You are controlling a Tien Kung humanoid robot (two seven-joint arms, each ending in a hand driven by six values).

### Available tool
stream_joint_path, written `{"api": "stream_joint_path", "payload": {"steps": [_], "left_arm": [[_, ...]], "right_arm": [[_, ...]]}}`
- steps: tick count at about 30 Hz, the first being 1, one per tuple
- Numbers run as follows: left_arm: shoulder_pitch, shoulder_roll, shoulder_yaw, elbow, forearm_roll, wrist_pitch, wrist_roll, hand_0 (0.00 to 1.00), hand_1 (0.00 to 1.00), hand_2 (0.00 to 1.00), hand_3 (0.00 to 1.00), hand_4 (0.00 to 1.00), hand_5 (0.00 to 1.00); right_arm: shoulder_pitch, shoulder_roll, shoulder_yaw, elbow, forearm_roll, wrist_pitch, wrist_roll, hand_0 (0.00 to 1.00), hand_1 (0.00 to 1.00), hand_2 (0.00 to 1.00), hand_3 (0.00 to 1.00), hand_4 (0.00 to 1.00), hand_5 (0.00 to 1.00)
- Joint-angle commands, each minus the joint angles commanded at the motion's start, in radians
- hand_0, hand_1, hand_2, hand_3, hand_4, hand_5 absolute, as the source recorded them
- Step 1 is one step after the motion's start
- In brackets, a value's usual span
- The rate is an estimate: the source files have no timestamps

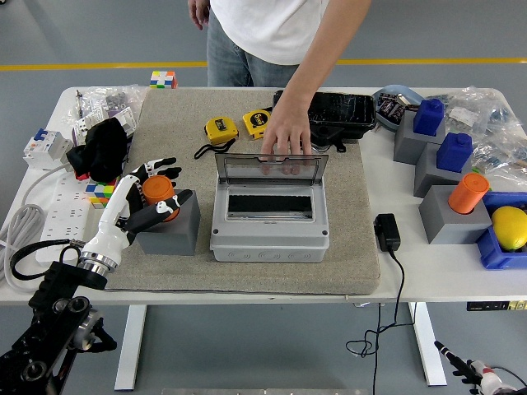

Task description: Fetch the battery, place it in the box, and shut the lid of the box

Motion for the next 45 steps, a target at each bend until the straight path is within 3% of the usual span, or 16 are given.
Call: {"api": "stream_joint_path", "payload": {"steps": [21, 45], "left_arm": [[-0.030, -0.004, 0.040, 0.024, -0.016, 0.060, -0.010, 0.633, 0.664, 0.569, 0.619, 0.998, 0.101], [-0.040, -0.010, 0.062, 0.040, -0.030, 0.074, -0.013, 0.617, 0.660, 0.551, 0.604, 0.998, 0.086]], "right_arm": [[0.001, 0.002, -0.007, 0.001, 0.003, -0.001, -0.002, 0.906, 0.888, 0.829, 0.868, 0.998, 0.998], [0.001, 0.004, -0.002, 0.000, 0.002, -0.002, -0.002, 0.906, 0.889, 0.828, 0.868, 0.998, 0.998]]}}
